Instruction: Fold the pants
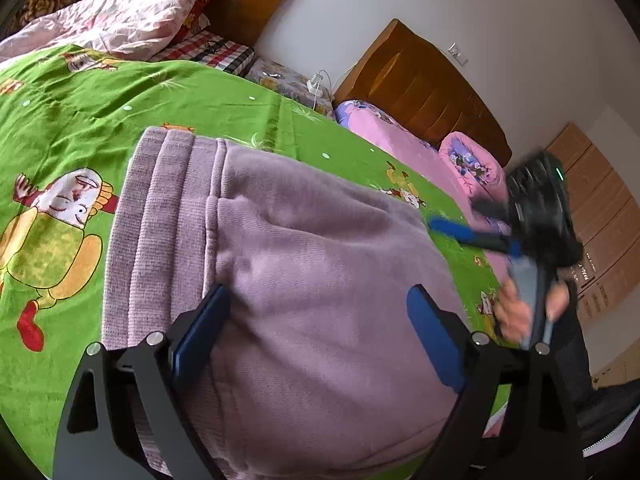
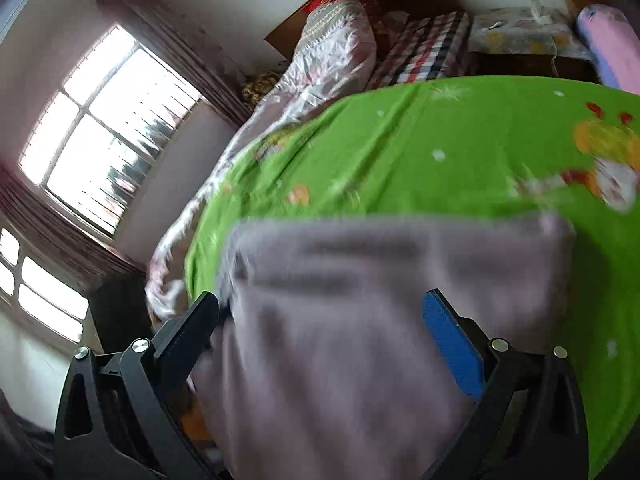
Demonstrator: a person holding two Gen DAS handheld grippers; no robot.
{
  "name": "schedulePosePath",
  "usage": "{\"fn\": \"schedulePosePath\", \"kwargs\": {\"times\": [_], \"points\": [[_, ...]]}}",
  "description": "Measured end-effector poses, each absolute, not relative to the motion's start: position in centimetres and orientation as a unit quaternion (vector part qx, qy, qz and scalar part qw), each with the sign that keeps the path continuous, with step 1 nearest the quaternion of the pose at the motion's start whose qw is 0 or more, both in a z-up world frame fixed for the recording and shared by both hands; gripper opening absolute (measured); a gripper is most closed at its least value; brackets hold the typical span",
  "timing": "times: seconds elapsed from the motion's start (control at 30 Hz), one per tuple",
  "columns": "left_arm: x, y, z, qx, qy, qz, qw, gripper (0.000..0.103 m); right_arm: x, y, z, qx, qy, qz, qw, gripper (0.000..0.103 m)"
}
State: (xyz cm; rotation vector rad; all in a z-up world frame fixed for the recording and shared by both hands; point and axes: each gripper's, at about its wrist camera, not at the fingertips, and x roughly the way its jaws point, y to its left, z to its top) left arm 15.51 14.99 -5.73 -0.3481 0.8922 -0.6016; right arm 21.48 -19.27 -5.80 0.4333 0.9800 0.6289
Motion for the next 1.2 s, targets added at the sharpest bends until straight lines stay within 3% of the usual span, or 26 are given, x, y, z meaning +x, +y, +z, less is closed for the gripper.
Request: {"fn": "schedulePosePath", "kwargs": {"times": [0.17,0.33,0.4,0.5,0.63,0.83,1.07,1.2], "points": [[13.8,14.0,-3.0,-0.115,0.401,-0.255,0.872,0.098,12.7,-20.1,-4.1,0.221,0.396,0.362,0.814,0.099],[14.2,12.6,-5.3,-0.056,0.43,-0.224,0.873,0.101,9.5,-18.2,-8.7,0.188,0.457,0.352,0.795,0.098],[13.7,11.9,-5.8,-0.022,0.415,-0.219,0.883,0.101,7.8,-19.7,-9.3,0.199,0.404,0.37,0.812,0.096],[13.1,10.8,-6.1,0.028,0.41,-0.202,0.889,0.101,7.0,-20.8,-7.8,0.204,0.41,0.331,0.825,0.097],[13.2,10.8,-6.3,0.028,0.403,-0.194,0.894,0.101,5.2,-19.5,-5.1,0.163,0.382,0.374,0.829,0.098],[12.9,10.8,-6.6,0.03,0.395,-0.196,0.897,0.101,5.6,-20.0,-9.7,0.172,0.47,0.276,0.821,0.097],[12.4,11.1,-6.7,0.029,0.386,-0.207,0.898,0.101,3.9,-21.6,-6.0,0.191,0.405,0.223,0.866,0.098],[12.4,11.2,-6.7,0.026,0.385,-0.208,0.899,0.101,3.8,-18.7,-3.5,0.166,0.368,0.292,0.867,0.098]]}}
